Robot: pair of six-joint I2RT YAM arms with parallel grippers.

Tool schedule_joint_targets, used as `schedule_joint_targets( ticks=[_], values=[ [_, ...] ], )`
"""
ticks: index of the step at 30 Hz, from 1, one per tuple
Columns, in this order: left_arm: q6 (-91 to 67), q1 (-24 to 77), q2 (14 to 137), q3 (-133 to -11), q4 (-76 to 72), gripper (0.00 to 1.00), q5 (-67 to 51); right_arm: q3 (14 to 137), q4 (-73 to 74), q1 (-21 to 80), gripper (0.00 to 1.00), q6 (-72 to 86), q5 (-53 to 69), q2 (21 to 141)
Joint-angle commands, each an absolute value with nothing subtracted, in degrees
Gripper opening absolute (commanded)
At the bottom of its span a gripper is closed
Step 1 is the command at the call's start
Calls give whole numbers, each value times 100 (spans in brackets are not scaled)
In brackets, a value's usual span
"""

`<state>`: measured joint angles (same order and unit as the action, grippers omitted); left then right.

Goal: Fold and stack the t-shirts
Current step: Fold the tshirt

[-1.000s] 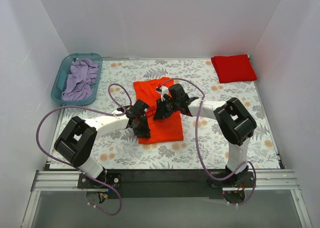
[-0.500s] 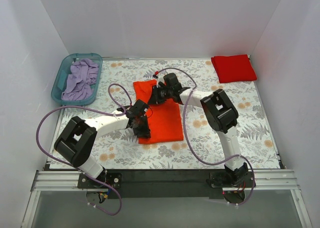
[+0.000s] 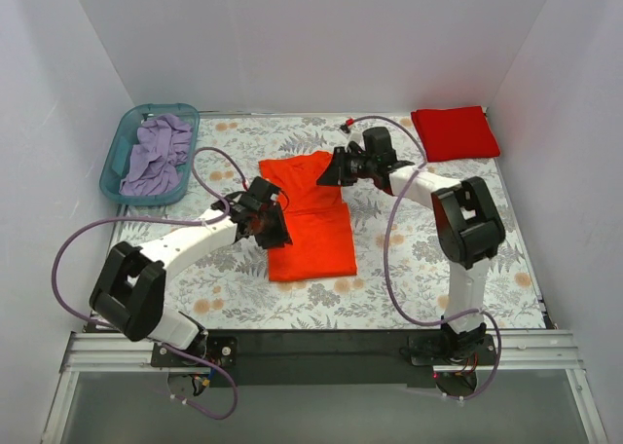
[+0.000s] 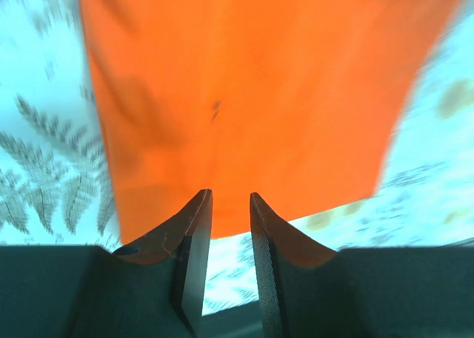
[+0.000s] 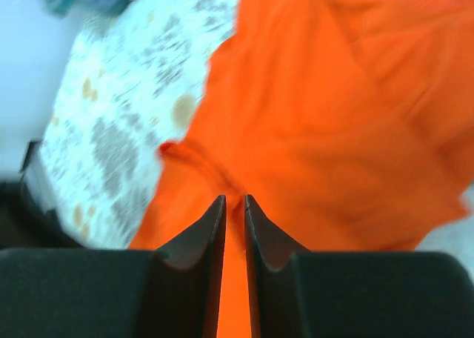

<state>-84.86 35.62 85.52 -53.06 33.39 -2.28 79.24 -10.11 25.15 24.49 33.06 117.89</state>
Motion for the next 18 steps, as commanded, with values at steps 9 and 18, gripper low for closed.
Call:
schedule_joint_targets(
  ticks=[9, 18],
  values=[
    [-8095, 2382, 9218, -5896, 1688, 20, -835, 6056, -1705, 2470, 23, 2795, 4430, 10546],
    [-8130, 1679, 10747, -6135, 1319, 16, -966, 6424, -2012, 2040, 23, 2909, 4631, 11996]
  ],
)
